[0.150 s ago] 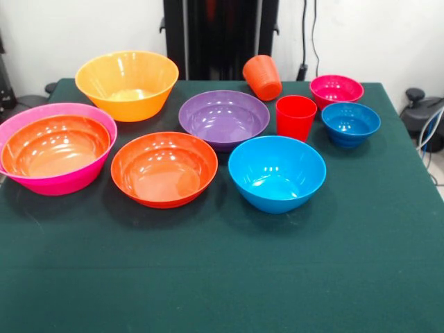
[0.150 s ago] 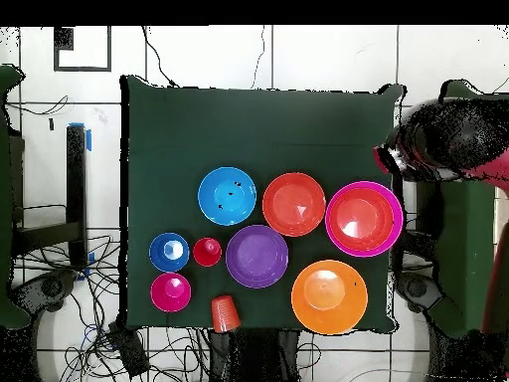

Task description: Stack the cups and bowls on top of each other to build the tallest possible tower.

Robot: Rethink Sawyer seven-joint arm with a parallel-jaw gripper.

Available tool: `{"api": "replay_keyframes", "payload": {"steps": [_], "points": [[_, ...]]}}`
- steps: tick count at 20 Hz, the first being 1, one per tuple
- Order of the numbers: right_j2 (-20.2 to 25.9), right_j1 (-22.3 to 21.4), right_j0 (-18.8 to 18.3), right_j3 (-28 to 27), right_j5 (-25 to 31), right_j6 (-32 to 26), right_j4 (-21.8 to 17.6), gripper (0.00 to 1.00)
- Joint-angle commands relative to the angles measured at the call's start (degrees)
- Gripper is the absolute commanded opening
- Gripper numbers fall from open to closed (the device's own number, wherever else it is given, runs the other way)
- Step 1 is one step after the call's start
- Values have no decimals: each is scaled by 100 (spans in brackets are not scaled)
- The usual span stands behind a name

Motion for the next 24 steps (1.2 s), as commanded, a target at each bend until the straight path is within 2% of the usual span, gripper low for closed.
{"api": "replay_keyframes", "payload": {"steps": [1,2,3,5,18,24], "points": [[-71,105,65,1124,-214,608,134,100],[-81,106,68,1137,-225,635,150,100],[-209,146,150,1137,-142,1025,227,100],[-276,132,186,1274,-219,1174,263,100],[-424,-76,78,2403,-1235,1508,823,100],[-519,-79,118,2599,-1431,1632,910,100]]}}
